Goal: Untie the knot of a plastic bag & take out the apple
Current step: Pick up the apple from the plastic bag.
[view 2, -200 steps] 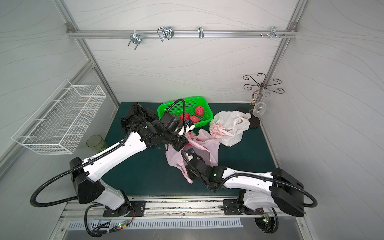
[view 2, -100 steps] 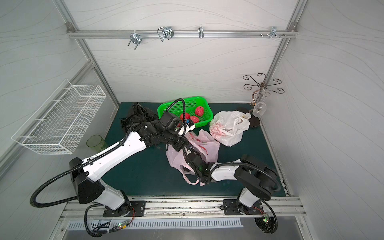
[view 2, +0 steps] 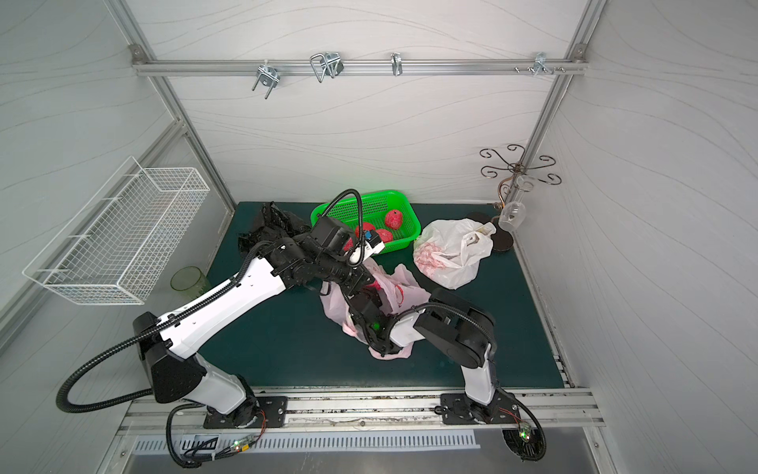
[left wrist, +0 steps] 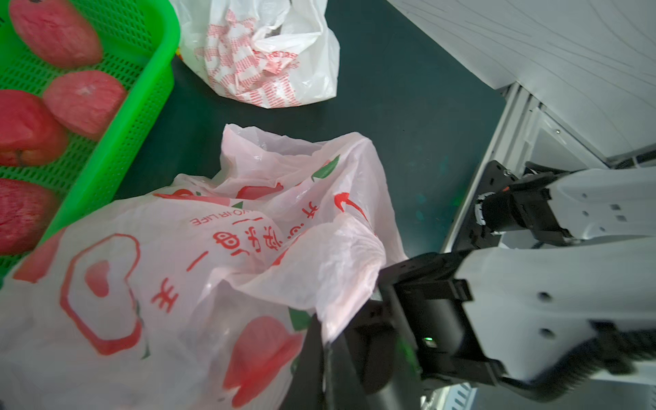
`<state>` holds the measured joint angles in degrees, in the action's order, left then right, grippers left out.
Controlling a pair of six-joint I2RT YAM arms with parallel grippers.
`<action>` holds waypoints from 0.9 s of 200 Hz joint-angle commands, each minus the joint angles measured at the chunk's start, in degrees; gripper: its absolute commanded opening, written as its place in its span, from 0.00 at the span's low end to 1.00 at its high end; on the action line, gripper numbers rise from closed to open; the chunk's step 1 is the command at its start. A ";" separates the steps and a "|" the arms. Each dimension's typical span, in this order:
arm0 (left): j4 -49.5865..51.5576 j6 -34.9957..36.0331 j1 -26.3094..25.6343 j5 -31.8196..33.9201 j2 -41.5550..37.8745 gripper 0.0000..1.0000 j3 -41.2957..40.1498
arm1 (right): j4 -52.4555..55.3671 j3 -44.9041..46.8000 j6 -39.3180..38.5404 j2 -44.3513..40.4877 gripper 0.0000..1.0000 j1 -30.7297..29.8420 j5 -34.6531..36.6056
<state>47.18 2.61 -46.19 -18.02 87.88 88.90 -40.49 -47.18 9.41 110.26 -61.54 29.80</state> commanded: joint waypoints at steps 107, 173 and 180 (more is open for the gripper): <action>-0.24 0.38 0.72 -5.19 -2.58 0.00 2.50 | 10.61 -8.33 8.24 2.64 0.48 9.00 -8.80; 0.45 0.38 1.82 -0.48 -0.62 0.00 2.45 | 13.31 -3.19 7.72 -5.58 0.21 7.28 -11.63; 0.70 0.38 1.89 0.82 -0.15 0.00 2.44 | 14.22 -2.78 6.39 -7.26 0.21 6.40 -11.23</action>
<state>47.09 2.46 -44.60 -20.45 86.21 89.19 -32.34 -52.34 17.50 108.29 -53.10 19.59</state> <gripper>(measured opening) 0.043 0.402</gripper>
